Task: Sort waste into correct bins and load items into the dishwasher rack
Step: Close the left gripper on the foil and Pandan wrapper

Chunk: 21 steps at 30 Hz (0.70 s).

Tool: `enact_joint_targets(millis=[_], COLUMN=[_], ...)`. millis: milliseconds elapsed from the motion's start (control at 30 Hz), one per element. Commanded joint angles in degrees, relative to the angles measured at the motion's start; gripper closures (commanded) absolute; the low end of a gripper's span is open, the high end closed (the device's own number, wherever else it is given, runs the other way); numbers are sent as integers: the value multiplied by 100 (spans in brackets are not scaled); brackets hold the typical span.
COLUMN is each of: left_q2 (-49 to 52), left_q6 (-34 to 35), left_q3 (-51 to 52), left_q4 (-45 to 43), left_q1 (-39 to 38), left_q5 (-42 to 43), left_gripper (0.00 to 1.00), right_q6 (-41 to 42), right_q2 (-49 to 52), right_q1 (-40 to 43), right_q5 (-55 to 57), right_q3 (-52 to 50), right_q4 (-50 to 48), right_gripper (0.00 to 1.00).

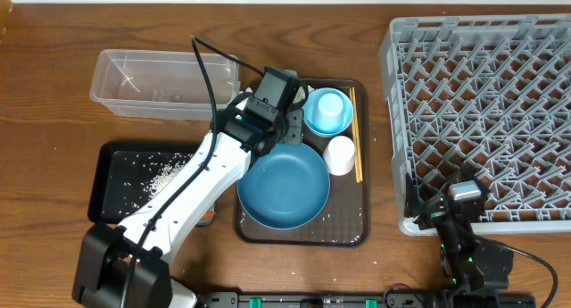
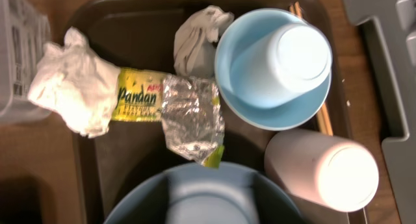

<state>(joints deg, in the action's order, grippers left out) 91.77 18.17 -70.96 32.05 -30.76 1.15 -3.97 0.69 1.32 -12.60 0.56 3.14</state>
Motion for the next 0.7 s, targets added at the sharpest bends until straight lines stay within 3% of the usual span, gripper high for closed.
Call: enact_joint_targets(millis=[0,67,300,667], left_q2=[179,396,1147,1340], left_q6=[11,11,4,13], left_q3=[0,7,7,24], left_q4=[138,151,-114,-332], left_q1=[20,20,20,13], left_q5=[-11,-11,-15,-7], left_gripper=[24,15,8,8], right_q6=[70,72,70,70], right_q2=[-28,-28,-28,-28], right_q1=[52,52,52,52], right_q5=[13,13,13,13], right_q3=[-24,-24,-24,-24], right_q4=[2,2,2,2], right_gripper=[1,1,1,1])
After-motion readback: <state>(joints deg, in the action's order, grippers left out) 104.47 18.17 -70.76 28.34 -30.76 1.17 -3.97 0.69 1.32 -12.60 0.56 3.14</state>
